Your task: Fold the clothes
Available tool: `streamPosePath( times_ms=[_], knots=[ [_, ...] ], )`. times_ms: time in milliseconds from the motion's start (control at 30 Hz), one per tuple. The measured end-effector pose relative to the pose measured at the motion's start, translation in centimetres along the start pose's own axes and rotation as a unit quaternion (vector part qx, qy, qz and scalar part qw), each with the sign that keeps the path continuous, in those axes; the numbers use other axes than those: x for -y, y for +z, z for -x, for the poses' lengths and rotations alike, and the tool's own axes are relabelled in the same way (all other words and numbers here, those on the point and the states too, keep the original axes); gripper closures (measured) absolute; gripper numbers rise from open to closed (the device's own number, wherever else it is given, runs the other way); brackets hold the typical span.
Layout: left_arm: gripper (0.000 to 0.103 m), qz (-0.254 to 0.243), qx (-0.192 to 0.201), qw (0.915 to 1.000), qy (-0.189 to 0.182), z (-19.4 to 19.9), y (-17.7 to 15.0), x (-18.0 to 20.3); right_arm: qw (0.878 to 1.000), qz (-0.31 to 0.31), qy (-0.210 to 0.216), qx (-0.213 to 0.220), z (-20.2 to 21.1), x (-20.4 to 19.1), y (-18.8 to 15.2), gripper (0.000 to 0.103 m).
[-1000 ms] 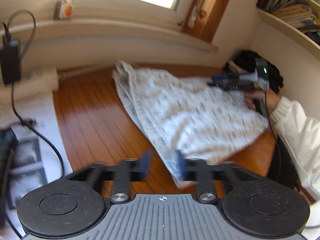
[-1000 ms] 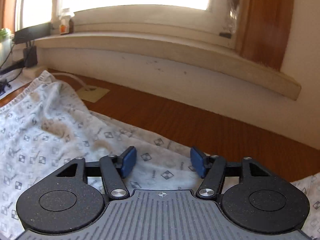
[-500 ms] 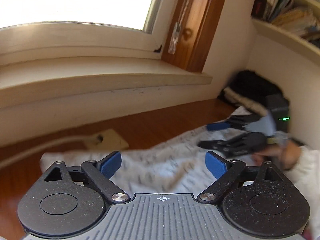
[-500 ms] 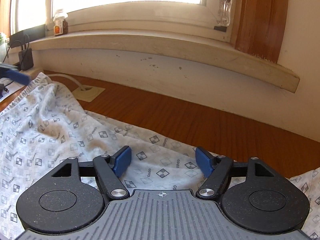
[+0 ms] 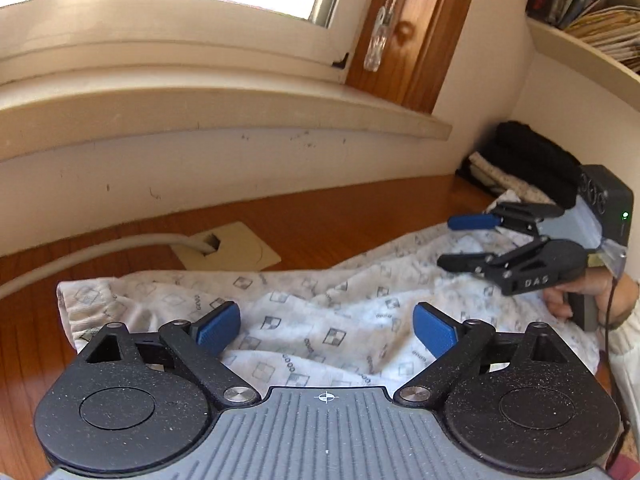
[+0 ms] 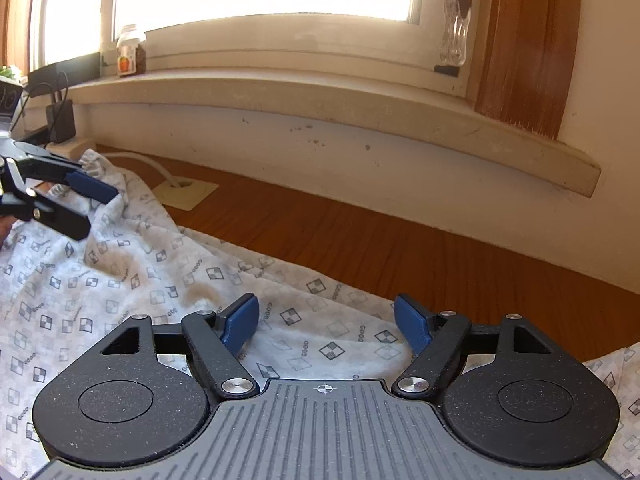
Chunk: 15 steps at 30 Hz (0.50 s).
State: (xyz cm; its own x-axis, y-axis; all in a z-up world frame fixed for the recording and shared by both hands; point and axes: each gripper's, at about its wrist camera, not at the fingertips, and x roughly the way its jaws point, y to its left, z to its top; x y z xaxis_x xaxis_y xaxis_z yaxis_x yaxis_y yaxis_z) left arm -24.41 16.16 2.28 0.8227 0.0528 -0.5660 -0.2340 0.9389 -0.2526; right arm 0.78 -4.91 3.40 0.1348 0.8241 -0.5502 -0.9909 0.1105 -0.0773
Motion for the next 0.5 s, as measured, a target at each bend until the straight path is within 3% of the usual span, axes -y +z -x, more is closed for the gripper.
streamPosePath(
  times_ms=[133,333,400,500],
  knots=[
    [0.008,-0.015,-0.001,0.9999,0.008,0.2,-0.2,0.5,0.999,0.002,0.036,-0.001,-0.1,0.2,0.2,0.032],
    [0.008,-0.035,-0.002,0.9993,0.015,0.1,-0.3,1.3,0.99,0.06,0.128,-0.004,-1.2,-2.7,2.8,0.043],
    [0.008,-0.034,-0.002,0.9993,0.016,0.1,-0.3,1.3,0.987,0.069,0.147,-0.018,-2.4,-3.9,3.8,0.048],
    [0.008,-0.033,-0.002,0.9993,0.018,0.1,-0.3,1.4,0.983,0.069,0.164,-0.05,-3.9,-4.6,4.4,0.066]
  ],
)
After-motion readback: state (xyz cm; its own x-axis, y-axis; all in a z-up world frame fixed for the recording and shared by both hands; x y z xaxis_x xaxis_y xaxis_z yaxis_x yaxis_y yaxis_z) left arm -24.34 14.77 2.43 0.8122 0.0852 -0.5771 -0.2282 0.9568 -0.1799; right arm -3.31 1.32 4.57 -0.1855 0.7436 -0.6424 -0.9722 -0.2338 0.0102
